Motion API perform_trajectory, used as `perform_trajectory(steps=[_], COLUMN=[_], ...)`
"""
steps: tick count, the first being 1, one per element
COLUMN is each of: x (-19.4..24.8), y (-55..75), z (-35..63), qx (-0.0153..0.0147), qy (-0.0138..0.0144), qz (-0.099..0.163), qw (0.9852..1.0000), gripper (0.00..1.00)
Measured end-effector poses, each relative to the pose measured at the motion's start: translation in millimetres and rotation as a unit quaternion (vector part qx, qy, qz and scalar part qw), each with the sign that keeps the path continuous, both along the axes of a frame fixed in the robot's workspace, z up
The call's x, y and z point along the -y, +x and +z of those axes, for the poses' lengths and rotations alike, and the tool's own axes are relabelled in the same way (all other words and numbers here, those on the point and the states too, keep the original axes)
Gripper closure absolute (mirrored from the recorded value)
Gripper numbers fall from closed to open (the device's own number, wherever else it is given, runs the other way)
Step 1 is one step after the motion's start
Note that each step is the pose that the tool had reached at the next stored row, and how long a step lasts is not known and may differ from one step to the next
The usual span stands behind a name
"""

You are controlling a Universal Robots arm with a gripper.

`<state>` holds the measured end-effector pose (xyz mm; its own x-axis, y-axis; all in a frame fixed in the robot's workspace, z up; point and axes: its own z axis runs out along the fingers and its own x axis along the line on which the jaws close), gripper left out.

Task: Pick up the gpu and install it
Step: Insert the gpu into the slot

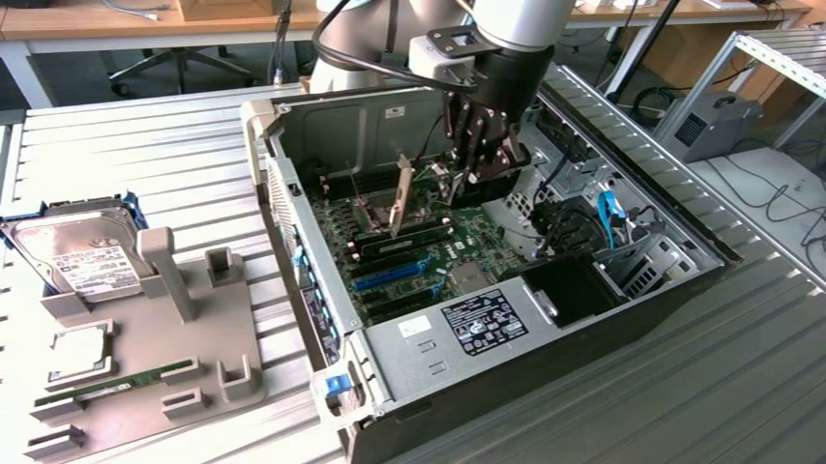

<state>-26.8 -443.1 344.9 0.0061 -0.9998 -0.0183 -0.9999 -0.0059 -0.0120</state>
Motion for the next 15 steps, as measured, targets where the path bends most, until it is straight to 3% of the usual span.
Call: perform_trajectory(steps=[11, 15], x=[1.2, 2.4], y=[-0.1, -0.6], z=[-2.1, -6.9], qx=[0.0, 0.0], qy=[-0.0001, 0.0001], qz=[0.0, 0.0], qw=[1.0, 1.0], gripper=[0.74, 0.74])
